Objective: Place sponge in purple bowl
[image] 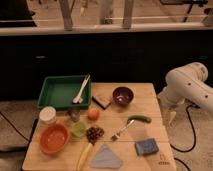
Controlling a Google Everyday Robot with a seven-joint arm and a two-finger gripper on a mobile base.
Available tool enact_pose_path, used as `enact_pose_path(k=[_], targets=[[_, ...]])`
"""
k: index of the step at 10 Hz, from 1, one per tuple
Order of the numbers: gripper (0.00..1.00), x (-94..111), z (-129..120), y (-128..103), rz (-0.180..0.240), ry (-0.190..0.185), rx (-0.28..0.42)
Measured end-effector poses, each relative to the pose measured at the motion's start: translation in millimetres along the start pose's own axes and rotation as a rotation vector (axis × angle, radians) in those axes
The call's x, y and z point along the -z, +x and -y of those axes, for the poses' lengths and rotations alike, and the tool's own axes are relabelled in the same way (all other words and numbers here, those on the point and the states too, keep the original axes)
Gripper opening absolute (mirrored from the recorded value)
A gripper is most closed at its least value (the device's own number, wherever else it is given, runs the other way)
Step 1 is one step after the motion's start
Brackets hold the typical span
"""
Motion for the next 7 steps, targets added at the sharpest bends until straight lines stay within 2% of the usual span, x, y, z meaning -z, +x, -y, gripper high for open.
enact_pose_path(k=[5, 7], targets=[[0.80, 0.0, 0.0, 0.0, 0.000, 0.000, 0.000], [0.80, -1.9, -11.1, 0.6, -0.011, -0.002, 0.014]])
